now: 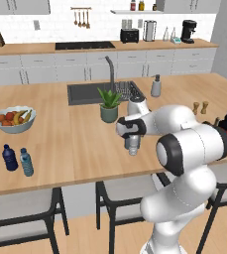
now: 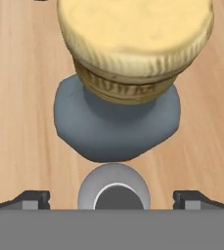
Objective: Move the plastic bottles in the middle to the plastics group, and the glass bottles in the middle to the glass group.
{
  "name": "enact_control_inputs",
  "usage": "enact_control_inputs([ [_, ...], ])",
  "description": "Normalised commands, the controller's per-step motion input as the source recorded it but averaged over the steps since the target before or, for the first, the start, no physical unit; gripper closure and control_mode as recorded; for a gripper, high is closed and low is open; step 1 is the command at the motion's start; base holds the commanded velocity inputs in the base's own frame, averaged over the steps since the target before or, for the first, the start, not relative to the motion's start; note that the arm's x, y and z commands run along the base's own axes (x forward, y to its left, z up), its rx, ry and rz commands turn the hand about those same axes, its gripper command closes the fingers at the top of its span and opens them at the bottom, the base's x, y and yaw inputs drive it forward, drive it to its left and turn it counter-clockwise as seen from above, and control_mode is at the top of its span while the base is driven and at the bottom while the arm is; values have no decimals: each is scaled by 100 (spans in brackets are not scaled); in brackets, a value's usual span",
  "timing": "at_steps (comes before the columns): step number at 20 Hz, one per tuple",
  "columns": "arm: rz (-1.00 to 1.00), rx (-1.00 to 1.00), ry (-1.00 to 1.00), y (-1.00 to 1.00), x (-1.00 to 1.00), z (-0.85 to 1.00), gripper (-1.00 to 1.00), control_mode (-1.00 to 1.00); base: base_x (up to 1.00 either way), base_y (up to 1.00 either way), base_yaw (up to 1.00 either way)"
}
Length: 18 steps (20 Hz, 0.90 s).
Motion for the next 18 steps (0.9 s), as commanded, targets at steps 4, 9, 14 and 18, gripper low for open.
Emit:
enact_control_inputs([
  [4,0,0,0,-2,0,-8,100,-100,0,0,0],
  [9,0,0,0,-4,0,-7,100,-100,0,0,0],
  [14,3,0,-1,-7,-3,-1,100,-100,0,0,0],
  [18,4,0,0,0,-30,4,100,-100,0,0,0],
])
